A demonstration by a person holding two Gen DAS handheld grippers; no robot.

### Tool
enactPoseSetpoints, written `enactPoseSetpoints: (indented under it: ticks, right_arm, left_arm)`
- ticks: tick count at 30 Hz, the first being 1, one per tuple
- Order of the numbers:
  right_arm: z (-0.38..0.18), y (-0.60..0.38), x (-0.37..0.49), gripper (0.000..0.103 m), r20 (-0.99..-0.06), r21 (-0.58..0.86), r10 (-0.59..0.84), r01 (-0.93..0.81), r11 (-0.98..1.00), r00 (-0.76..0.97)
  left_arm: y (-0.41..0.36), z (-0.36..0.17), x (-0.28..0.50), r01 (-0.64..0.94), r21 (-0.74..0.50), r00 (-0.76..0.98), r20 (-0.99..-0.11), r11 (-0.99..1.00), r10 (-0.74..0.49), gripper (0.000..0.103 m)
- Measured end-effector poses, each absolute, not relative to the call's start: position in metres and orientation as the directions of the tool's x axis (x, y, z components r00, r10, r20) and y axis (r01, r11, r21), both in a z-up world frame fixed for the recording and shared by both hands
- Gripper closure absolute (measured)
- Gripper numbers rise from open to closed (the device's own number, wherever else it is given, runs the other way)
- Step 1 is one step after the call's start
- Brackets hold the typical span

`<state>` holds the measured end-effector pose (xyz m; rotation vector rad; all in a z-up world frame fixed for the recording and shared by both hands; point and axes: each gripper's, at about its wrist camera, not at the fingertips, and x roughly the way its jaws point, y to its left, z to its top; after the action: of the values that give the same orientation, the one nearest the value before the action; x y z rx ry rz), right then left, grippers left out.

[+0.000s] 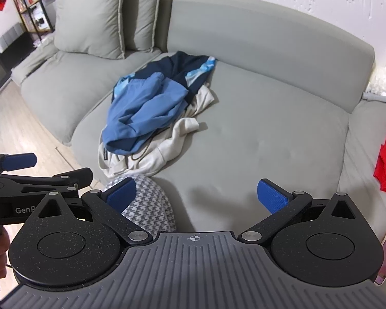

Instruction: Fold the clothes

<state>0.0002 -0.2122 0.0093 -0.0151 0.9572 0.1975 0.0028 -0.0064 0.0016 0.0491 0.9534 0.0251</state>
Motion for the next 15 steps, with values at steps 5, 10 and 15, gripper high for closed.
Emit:
enactPoseSetpoints:
  ticks: [5, 10, 15]
  right_arm:
    - [0.008, -0.213, 0.0, 0.0, -0.811, 0.069, 0.158, -0.175, 0.982, 0.563]
    - [0.006, -0.213, 0.0, 0.0, -0.81, 0.067, 0.156, -0.175, 0.982, 0.565]
    - [0.006, -0.211, -0.002, 0.0, -0.811, 0.067, 0.155, -0.175, 0.982, 0.564]
  left_arm:
    - [-0.003, 0.004, 0.0, 0.007, 0.036, 0.583, -0.812, 0.999, 0.025, 0.005]
    - [-0.002, 0.009, 0.0, 0.01, 0.036, 0.585, -0.811, 0.999, 0.023, 0.005]
    - [-0.003, 0.006, -0.001, 0.013, 0.041, 0.588, -0.808, 0.999, 0.026, 0.006]
